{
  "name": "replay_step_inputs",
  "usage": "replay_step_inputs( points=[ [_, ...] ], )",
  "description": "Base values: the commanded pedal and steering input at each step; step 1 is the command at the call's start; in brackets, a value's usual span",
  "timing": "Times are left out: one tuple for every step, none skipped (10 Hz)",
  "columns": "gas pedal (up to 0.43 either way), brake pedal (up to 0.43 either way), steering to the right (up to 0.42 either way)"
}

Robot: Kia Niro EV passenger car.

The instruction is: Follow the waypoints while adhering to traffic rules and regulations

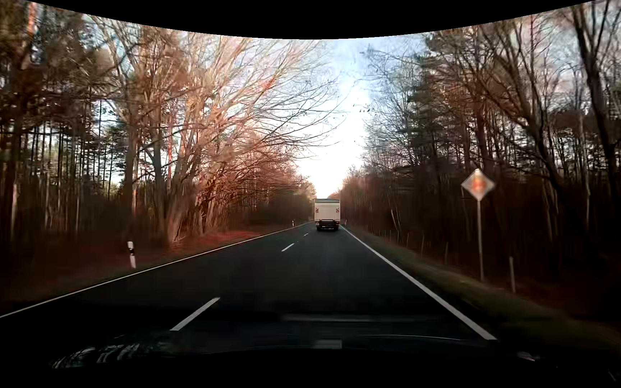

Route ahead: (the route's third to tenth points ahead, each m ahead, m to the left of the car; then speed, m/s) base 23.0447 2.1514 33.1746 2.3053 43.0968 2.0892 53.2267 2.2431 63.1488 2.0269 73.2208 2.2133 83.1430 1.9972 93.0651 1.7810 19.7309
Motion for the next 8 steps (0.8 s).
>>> replay_step_inputs(
  points=[
    [0.138, 0.000, -0.002],
    [0.138, 0.000, -0.002],
    [0.138, 0.000, -0.002],
    [0.138, 0.000, -0.002],
    [0.138, 0.000, -0.002],
    [0.138, 0.000, -0.002],
    [0.138, 0.000, -0.002],
    [0.138, 0.000, -0.002]
  ],
)
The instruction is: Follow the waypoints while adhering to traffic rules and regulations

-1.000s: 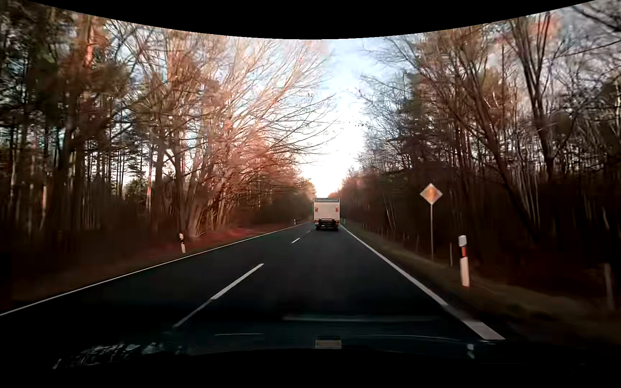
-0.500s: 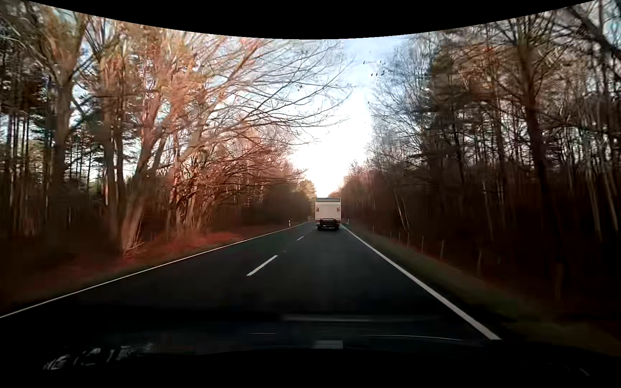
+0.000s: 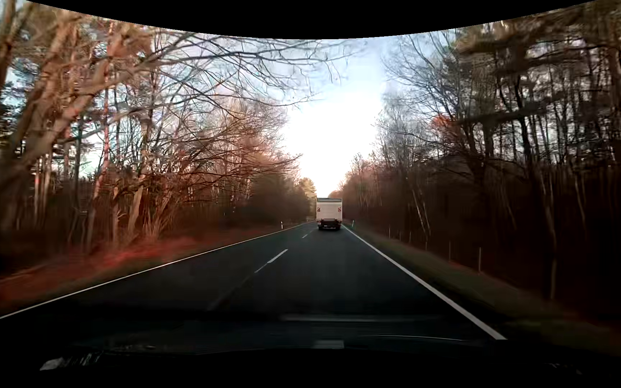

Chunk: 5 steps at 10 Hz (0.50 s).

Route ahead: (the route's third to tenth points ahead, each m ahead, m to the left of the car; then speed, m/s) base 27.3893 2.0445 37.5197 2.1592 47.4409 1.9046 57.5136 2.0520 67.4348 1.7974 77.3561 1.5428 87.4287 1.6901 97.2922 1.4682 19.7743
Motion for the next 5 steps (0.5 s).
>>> replay_step_inputs(
  points=[
    [0.130, 0.000, -0.002],
    [0.130, 0.000, -0.002],
    [0.130, 0.000, -0.002],
    [0.130, 0.000, -0.001],
    [0.130, 0.000, -0.001]
  ],
)
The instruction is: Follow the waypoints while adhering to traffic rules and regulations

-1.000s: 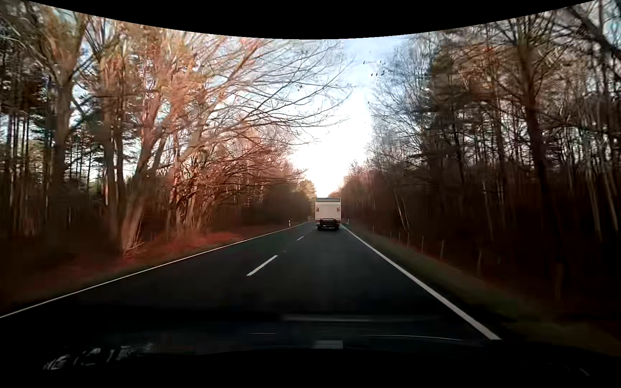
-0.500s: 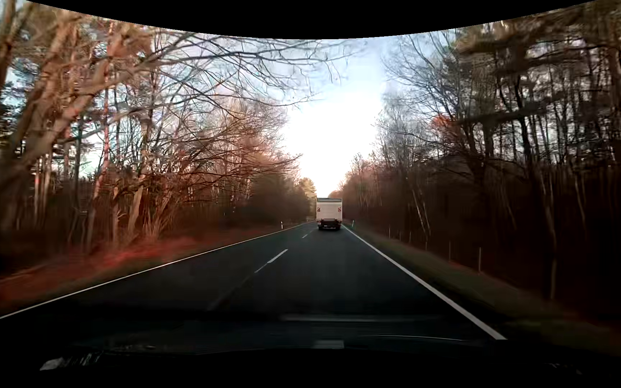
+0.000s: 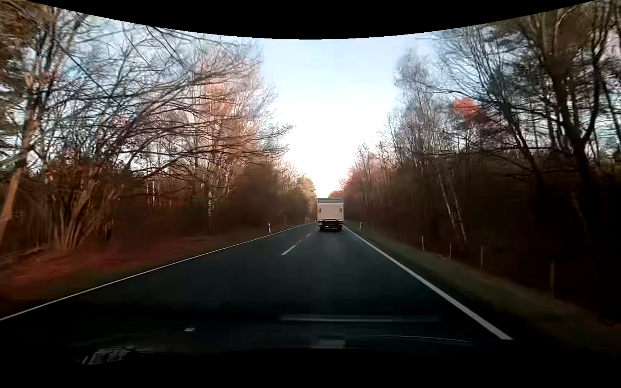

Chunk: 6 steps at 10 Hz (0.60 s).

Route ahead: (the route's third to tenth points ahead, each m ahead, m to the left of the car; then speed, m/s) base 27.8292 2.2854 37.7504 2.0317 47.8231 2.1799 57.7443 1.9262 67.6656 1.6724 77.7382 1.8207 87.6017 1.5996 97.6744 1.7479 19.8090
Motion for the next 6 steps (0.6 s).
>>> replay_step_inputs(
  points=[
    [0.130, 0.000, -0.001],
    [0.130, 0.000, 0.000],
    [0.130, 0.000, 0.000],
    [0.130, 0.000, 0.000],
    [0.130, 0.000, 0.001],
    [0.130, 0.000, 0.001]
  ],
)
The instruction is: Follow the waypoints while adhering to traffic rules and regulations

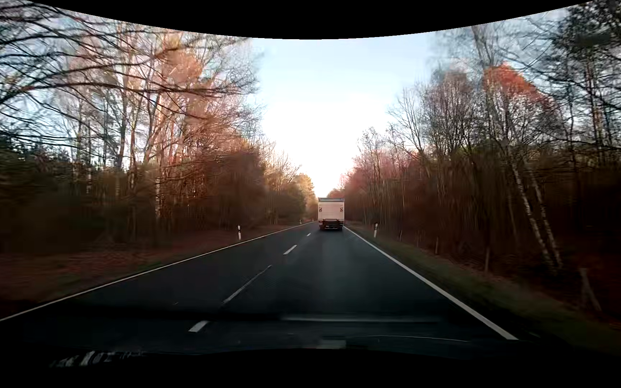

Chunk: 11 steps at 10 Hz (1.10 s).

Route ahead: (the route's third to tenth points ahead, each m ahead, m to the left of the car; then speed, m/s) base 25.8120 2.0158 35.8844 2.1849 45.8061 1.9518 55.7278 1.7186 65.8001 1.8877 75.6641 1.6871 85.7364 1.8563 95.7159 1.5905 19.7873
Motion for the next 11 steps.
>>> replay_step_inputs(
  points=[
    [0.130, 0.000, 0.001],
    [0.130, 0.000, 0.001],
    [0.130, 0.000, 0.001],
    [0.130, 0.000, 0.001],
    [0.130, 0.000, 0.001],
    [0.130, 0.000, 0.001],
    [0.130, 0.000, 0.001],
    [0.130, 0.000, 0.001],
    [0.130, 0.000, 0.001],
    [0.130, 0.000, 0.001],
    [0.130, 0.000, 0.001]
  ],
)
